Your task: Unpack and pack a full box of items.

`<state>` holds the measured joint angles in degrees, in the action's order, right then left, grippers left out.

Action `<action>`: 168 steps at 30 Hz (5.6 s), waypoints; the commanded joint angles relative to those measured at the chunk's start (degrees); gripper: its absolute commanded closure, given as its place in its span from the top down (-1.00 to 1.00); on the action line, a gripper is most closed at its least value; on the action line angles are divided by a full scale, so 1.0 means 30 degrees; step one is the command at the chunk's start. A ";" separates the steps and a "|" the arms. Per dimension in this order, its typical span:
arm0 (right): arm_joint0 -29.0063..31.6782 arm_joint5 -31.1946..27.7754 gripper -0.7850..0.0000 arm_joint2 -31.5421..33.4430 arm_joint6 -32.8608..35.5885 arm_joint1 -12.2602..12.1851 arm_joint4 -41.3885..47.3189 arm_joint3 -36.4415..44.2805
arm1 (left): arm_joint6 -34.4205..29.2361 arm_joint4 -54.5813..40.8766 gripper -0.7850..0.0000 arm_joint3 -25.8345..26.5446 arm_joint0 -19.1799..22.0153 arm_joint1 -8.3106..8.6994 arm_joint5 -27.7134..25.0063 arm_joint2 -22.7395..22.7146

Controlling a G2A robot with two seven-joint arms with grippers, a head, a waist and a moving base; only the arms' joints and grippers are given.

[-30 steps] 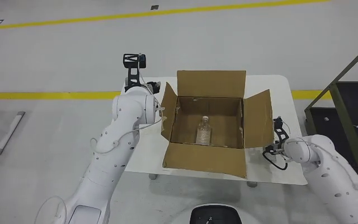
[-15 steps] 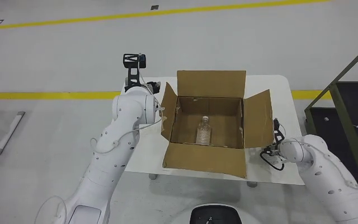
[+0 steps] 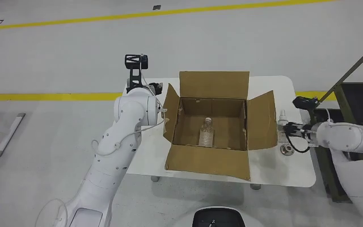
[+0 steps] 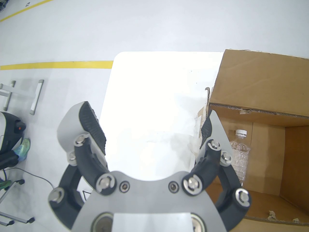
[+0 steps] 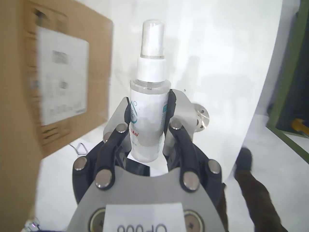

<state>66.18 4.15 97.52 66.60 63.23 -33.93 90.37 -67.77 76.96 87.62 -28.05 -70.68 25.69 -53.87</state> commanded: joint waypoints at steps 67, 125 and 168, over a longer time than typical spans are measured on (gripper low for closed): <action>-1.0475 0.5397 -0.91 -1.9706 -1.1075 0.5280 0.8726 -0.9520 | 0.0146 0.5434 1.00 0.1516 -0.3324 0.0510 -0.1001 -0.1951; 0.1619 0.2331 -1.00 0.0478 0.1365 0.0155 -0.7690 0.8723 | 0.0146 0.5434 1.00 0.1516 -0.3324 0.0510 -0.1001 -0.1951; -0.0436 -0.1444 -0.19 -0.4420 0.2804 0.0088 -1.0077 -0.1104 | 0.0146 0.5434 1.00 0.1516 -0.3324 0.0510 -0.1001 -0.1951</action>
<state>65.61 0.17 84.67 75.38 63.49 -63.83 88.26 -67.34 93.27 92.17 -38.02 -69.15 22.69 -59.72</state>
